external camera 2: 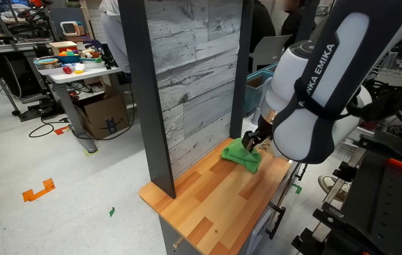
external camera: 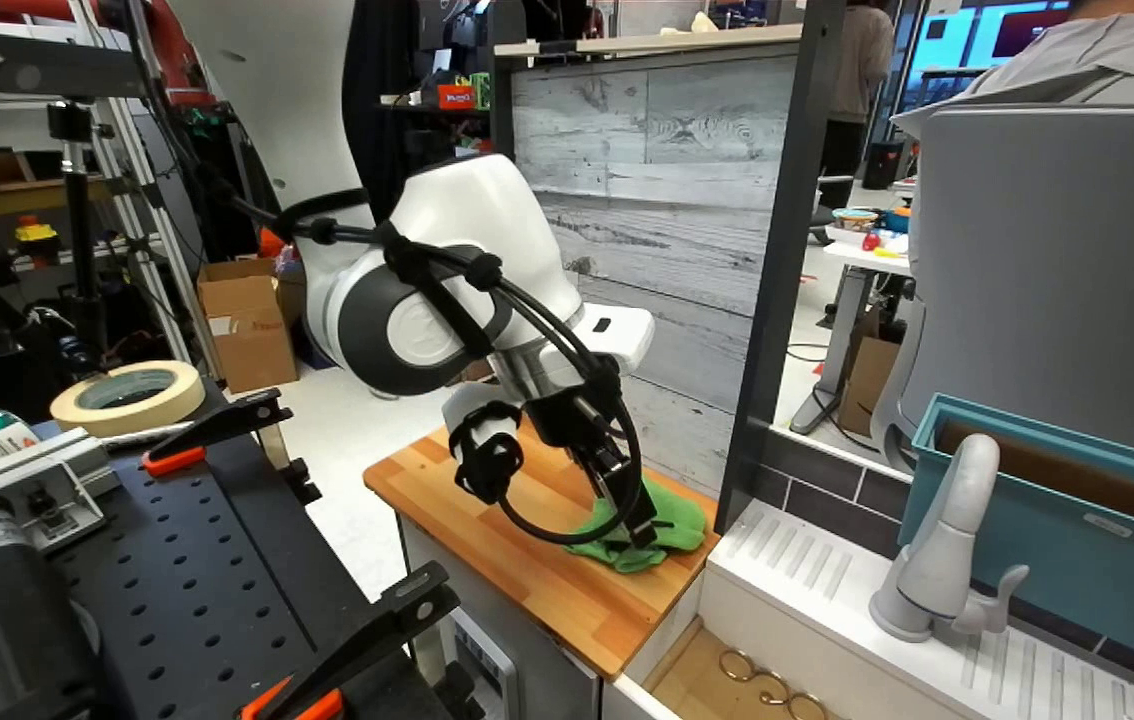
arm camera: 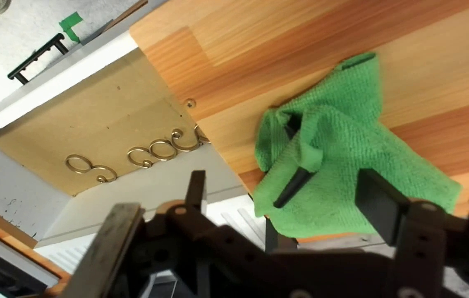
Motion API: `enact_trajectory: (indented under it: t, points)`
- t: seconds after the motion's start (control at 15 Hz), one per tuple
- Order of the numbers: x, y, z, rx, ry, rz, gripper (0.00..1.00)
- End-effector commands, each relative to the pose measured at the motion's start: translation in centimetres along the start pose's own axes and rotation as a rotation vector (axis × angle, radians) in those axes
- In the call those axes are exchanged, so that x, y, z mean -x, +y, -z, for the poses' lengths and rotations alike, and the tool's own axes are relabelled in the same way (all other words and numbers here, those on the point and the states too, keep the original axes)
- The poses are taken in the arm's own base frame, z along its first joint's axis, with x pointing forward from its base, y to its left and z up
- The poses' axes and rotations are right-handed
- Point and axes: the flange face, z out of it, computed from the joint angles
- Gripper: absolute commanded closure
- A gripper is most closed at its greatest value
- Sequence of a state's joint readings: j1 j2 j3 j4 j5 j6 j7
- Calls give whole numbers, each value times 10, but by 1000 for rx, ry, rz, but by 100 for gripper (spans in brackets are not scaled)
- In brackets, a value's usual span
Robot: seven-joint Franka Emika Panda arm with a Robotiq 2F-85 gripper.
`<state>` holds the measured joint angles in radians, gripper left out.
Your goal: Fold the cloth in half
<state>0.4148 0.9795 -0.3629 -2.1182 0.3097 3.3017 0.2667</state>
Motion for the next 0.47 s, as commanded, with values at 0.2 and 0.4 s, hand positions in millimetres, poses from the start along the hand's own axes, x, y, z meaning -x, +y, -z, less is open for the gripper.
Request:
enact_trajectory:
  t: [0.2, 0.4]
  points:
    - [1, 16, 47, -24, 48, 16, 0]
    - [4, 22, 66, -37, 44, 17, 0]
